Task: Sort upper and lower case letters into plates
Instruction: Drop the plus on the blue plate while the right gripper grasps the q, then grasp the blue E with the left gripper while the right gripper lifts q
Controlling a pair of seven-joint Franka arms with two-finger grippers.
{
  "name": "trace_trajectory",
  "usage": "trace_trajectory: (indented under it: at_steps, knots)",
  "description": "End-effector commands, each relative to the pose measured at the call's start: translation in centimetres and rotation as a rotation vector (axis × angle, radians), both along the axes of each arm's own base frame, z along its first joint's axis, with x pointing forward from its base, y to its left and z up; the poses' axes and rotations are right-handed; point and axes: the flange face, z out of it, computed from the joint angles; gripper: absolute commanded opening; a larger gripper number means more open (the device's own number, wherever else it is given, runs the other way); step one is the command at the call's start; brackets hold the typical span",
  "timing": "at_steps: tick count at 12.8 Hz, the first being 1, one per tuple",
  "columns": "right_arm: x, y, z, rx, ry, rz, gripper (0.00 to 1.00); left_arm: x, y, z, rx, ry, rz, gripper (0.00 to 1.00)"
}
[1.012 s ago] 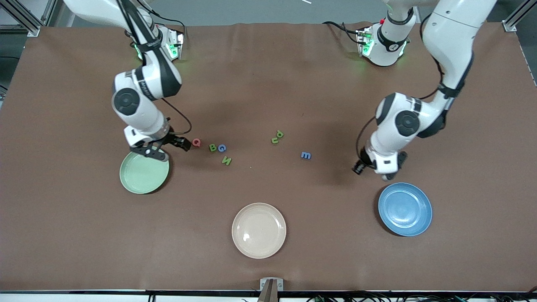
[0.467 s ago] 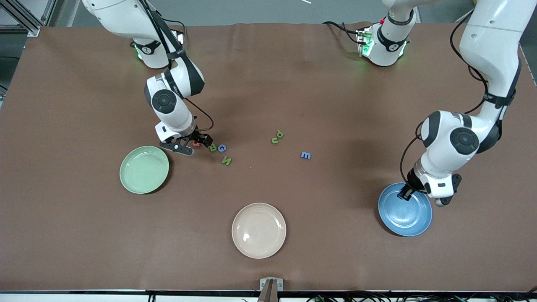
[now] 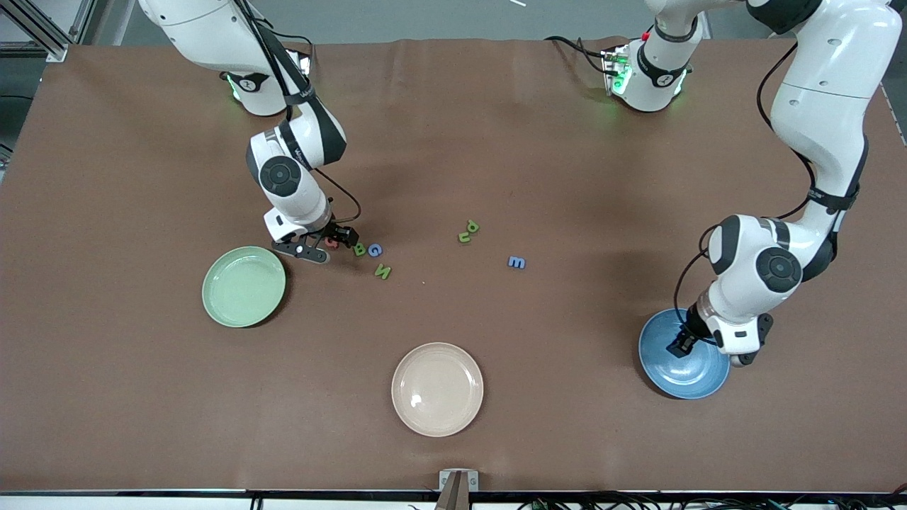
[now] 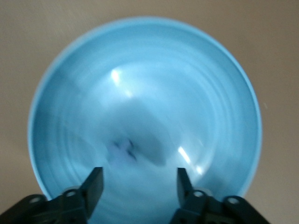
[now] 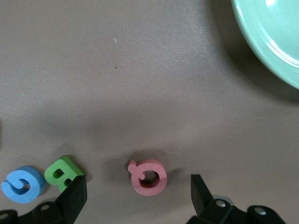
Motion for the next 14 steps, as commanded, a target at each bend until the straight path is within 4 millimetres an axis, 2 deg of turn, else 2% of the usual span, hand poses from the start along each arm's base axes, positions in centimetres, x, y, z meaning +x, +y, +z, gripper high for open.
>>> trace_trajectory:
  at_steps: [1, 3, 4, 6, 8, 11, 13, 14]
  knots:
    - [-0.5, -0.2, -0.9, -0.009, 0.008, 0.018, 0.96, -1.6, -8.2, 3.2, 0.048, 0.053, -0.017, 1.0]
    - [-0.8, -0.4, -2.5, -0.021, 0.028, 0.019, 0.9, -3.3, -13.6, 3.2, 0.052, 0.071, -0.019, 1.0]
    - [-1.0, -0.3, -2.8, -0.023, 0.03, 0.02, 0.9, -4.6, -16.4, 2.7, 0.052, 0.08, -0.027, 0.99]
    - [-1.4, 0.4, -2.9, -0.026, 0.039, 0.032, 0.83, -6.7, -20.8, 2.2, 0.048, 0.091, 0.026, 0.99]
    - [-1.2, 0.5, -2.6, -0.024, 0.035, 0.037, 0.68, -9.1, -24.7, 1.3, 0.044, 0.108, 0.114, 0.98]
    - [-0.7, -0.2, -2.2, -0.018, 0.031, 0.058, 0.38, -12.8, -28.3, -0.2, 0.05, 0.139, 0.23, 0.94]
    - [-0.2, -0.7, -1.8, -0.013, 0.023, 0.054, 0.14, -14.5, -30.4, -1.2, 0.036, 0.144, 0.321, 0.91]
    - [0.2, -0.4, -1.3, -0.007, 0.01, 0.057, 0.05, -15.0, -31.2, -1.5, 0.017, 0.136, 0.356, 0.9]
